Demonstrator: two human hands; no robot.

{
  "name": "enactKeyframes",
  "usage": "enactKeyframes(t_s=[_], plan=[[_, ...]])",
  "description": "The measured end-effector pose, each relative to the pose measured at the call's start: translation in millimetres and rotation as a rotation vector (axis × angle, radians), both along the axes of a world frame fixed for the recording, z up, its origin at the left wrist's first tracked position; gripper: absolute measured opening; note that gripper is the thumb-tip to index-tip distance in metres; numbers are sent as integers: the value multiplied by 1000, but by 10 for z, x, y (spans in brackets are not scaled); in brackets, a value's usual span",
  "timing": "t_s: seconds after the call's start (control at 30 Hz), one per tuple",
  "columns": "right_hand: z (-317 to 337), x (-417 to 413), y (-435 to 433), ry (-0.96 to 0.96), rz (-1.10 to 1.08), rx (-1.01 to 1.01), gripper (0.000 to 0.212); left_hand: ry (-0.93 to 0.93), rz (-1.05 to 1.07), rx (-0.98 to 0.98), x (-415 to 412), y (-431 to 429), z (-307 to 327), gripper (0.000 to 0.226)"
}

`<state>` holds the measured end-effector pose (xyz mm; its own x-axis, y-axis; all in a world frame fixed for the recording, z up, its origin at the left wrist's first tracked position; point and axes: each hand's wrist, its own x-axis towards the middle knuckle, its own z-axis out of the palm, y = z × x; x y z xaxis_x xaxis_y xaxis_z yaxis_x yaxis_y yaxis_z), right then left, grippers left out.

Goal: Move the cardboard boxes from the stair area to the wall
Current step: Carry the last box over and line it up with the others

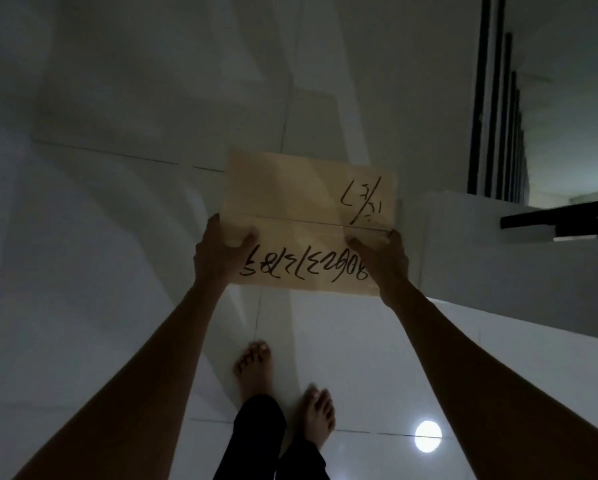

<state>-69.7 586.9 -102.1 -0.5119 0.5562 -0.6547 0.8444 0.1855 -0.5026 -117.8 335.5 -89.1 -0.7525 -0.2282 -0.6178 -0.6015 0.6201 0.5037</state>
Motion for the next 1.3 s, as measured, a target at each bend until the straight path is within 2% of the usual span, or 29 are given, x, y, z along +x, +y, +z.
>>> enactKeyframes(t_s=[0.13, 0.3, 0.5, 0.67, 0.97, 1.17, 1.3], plan=[[765, -140, -368, 36, 172, 12, 84, 38, 78, -5, 99, -503, 815, 71], [2135, -149, -1060, 56, 377, -3, 80, 55, 230, -26, 522, -1201, 2193, 76], [3827, 345, -1823, 119, 629, -46, 74, 110, 495, -46, 1615, -1781, 3963, 72], [4711, 959, -2316, 167, 838, -104, 75, 128, 714, -111, 2665, -2055, 4905, 75], [5598, 2228, -3027, 202, 1307, -120, 67, 187, 1195, -79, 4892, -1897, 5665, 76], [5740, 3459, -3772, 174, 1637, -121, 69, 146, 1511, -79, 6458, -1935, 5761, 80], [5694, 4397, -4260, 140, 1740, -95, 75, 163, 1629, -79, 7445, -2139, 5705, 77]])
